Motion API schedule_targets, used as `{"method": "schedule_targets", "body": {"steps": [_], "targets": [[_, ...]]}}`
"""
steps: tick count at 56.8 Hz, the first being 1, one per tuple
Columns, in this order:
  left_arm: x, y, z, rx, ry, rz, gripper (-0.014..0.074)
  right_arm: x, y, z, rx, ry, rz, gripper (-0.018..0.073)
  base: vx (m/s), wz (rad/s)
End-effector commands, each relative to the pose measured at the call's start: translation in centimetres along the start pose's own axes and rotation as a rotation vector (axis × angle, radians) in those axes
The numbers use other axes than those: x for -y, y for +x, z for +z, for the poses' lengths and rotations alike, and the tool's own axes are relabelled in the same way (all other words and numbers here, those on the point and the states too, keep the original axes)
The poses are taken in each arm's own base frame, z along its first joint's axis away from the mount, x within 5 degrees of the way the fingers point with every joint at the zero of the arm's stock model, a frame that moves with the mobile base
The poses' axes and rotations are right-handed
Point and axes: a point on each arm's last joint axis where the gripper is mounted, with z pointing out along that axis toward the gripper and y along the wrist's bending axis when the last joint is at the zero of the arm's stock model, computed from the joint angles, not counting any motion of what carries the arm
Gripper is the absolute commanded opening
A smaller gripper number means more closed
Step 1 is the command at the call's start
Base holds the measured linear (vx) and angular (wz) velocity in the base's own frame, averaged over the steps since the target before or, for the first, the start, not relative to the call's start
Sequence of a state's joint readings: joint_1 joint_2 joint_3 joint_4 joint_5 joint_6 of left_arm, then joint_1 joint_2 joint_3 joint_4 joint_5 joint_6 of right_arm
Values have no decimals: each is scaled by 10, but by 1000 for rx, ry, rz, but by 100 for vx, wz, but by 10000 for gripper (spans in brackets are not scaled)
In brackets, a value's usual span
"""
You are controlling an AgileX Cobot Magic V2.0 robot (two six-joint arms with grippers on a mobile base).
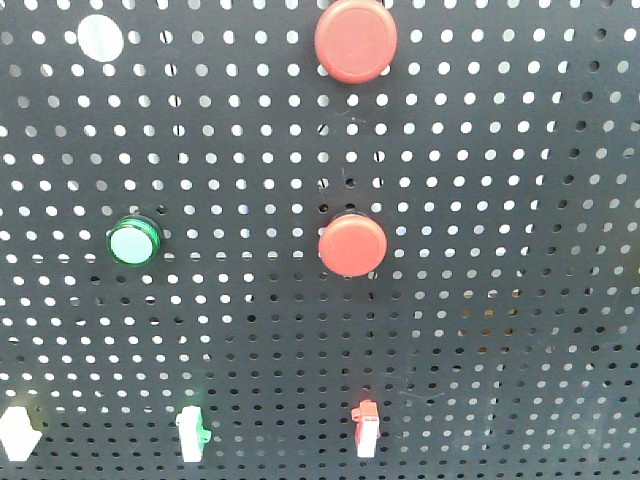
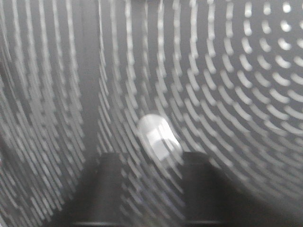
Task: Rotate knob clockwise with right arm
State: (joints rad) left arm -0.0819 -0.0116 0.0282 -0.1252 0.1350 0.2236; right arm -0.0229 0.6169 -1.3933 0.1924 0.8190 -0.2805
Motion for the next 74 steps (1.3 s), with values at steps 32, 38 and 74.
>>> {"method": "schedule_targets", "body": {"steps": [32,38,74], "targets": [[0,2,0,68,-9,-14,-6,-21,153,-15,168,60,55,-8,0,0],[0,2,0,68,-9,-14,-6,-21,184,0,140,89,72,-7,0,0],[0,2,0,68,-9,-14,-6,-34,319,22,-177,102,121,-7,0,0]]}}
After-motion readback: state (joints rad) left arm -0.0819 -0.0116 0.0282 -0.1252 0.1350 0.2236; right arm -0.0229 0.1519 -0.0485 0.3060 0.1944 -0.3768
